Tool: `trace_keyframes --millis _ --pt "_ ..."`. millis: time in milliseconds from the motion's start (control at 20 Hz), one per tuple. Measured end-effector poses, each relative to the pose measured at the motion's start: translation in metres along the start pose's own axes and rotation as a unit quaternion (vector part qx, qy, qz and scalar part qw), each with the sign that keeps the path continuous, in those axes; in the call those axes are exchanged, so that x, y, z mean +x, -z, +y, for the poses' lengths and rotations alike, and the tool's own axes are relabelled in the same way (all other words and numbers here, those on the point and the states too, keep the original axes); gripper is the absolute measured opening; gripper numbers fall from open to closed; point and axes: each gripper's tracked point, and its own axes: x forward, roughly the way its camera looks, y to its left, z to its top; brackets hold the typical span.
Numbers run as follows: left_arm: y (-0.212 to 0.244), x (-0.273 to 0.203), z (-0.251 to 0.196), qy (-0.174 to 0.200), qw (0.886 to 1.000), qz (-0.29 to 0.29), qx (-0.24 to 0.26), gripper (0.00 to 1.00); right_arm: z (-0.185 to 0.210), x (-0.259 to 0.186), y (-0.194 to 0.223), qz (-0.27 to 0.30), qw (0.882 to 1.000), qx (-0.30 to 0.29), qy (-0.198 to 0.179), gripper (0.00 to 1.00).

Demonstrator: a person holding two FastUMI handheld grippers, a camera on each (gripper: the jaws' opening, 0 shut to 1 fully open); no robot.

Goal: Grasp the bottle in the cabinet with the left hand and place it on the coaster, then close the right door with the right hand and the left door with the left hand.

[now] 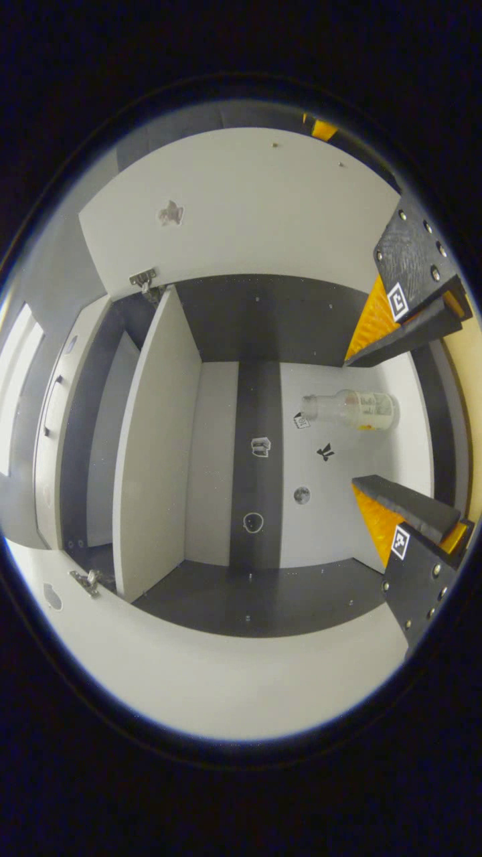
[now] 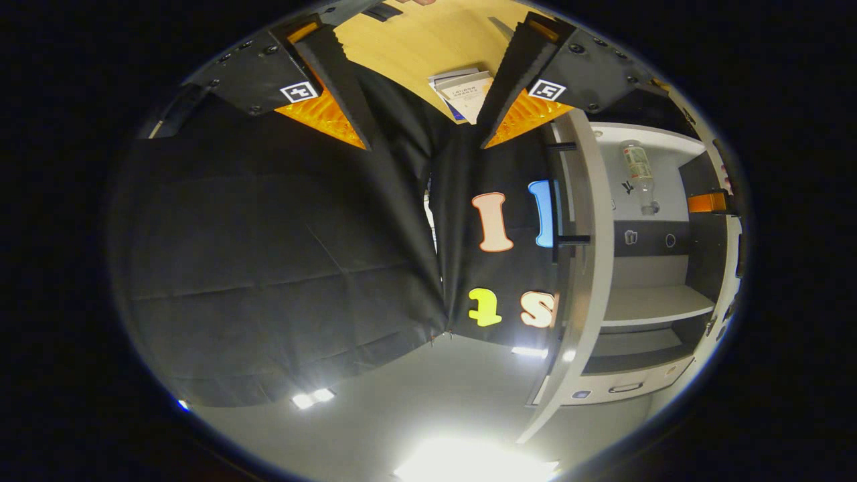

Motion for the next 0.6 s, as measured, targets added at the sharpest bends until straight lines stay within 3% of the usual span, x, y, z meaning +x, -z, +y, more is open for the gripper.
trace_keyframes --millis 250,600 --pt "0.006 0.056 -0.007 0.014 1.000 0.007 -0.013 0.94 -0.014 0.024 0.008 0.007 1.000 0.007 0.026 0.98" --pt "0.023 0.117 -0.021 0.020 1.000 0.007 0.017 0.94 -0.032 0.044 0.019 0.011 0.998 0.008 0.062 0.98"
